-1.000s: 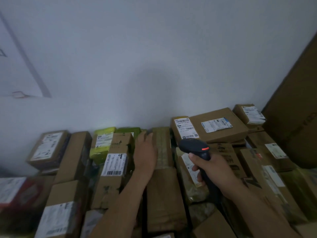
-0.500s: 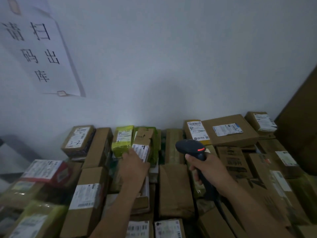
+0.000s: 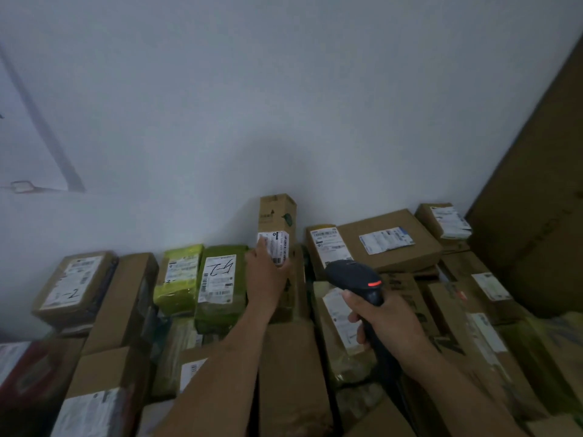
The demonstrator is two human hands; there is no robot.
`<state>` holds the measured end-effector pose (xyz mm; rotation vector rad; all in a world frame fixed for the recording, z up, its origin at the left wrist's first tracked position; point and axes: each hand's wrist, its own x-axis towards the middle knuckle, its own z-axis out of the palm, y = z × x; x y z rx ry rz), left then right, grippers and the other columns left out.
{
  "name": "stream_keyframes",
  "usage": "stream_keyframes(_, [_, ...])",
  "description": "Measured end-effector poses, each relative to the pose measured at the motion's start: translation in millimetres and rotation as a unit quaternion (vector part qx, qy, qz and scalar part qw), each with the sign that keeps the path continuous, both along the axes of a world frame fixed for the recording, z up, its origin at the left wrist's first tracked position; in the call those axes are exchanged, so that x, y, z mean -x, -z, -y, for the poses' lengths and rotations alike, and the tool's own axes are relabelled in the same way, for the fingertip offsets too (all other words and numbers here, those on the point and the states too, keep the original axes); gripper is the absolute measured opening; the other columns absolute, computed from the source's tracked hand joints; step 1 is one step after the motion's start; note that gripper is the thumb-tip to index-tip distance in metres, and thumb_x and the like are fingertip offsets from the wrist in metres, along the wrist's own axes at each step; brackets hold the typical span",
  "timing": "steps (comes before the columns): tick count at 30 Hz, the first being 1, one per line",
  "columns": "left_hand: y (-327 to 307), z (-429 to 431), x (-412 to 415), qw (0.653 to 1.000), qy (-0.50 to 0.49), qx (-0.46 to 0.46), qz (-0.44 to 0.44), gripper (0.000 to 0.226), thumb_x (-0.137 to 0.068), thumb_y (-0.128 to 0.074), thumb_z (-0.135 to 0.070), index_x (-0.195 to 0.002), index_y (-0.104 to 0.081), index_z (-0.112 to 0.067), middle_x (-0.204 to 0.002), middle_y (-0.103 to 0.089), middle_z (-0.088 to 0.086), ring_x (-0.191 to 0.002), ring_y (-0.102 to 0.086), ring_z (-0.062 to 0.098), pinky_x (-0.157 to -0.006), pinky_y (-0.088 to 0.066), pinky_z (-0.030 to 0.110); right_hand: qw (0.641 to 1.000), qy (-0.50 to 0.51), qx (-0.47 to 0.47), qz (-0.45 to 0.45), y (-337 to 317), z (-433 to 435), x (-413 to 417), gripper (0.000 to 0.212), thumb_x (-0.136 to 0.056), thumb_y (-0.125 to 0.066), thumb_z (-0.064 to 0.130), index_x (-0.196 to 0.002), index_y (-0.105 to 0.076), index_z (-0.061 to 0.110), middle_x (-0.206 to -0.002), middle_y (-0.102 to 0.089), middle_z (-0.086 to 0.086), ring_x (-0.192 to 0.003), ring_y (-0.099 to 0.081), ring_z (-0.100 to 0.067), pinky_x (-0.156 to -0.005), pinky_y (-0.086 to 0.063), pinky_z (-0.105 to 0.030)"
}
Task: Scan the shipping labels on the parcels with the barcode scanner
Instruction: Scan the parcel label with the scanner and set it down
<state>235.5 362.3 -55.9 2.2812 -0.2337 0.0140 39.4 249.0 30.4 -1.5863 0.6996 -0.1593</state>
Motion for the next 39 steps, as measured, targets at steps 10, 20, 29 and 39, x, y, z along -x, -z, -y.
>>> stream_keyframes(10, [46, 17, 9, 0.982, 0.009, -0.182, -0.045, 0.066, -0.089, -0.063, -0.051, -0.140, -0.040, -0.017, -0.123, -0.047, 0.013, -0.104, -0.058, 0.028, -0.074, -0.045, 0.031, 0.999, -0.004, 0.013, -0.031, 18, 13, 6, 0.021, -0.087, -0.070, 0.031, -0.087, -0.070, 0.010, -0.072, -0.067, -0.008, -0.046, -0.057, -0.017, -0.047, -0.046, -0.028])
stream_keyframes(20, [35, -35, 66, 0.993, 0.072, -0.091, -0.026, 0.044, -0.090, -0.052, -0.034, -0.130, -0.056, -0.017, -0.129, -0.055, 0.008, -0.119, -0.049, 0.025, -0.088, -0.028, 0.015, 0.997, -0.020, 0.052, -0.054, -7, -2, 36, 0.033, -0.086, -0.071, 0.037, -0.082, -0.068, 0.005, -0.068, -0.068, -0.007, -0.046, -0.058, -0.019, -0.046, -0.048, -0.027])
stream_keyframes(29, [43, -50, 197, 0.960, 0.007, -0.229, -0.161, 0.133, -0.070, -0.062, -0.079, -0.154, 0.010, -0.004, -0.158, -0.004, 0.026, -0.145, -0.014, 0.042, -0.117, -0.019, 0.048, 0.997, -0.014, -0.002, -0.081, 4, -31, 85, 0.032, -0.088, -0.069, 0.031, -0.075, -0.064, 0.003, -0.059, -0.060, -0.009, -0.046, -0.053, -0.019, -0.043, -0.045, -0.027])
stream_keyframes(39, [25, -46, 193, 0.957, -0.030, -0.186, -0.220, 0.135, -0.069, -0.073, -0.065, -0.152, 0.013, -0.003, -0.156, -0.008, 0.026, -0.144, -0.014, 0.041, -0.116, -0.018, 0.051, 0.996, -0.002, 0.005, -0.089, 4, -43, 107, 0.030, -0.088, -0.069, 0.030, -0.076, -0.063, 0.004, -0.059, -0.060, -0.005, -0.044, -0.054, -0.014, -0.042, -0.045, -0.024])
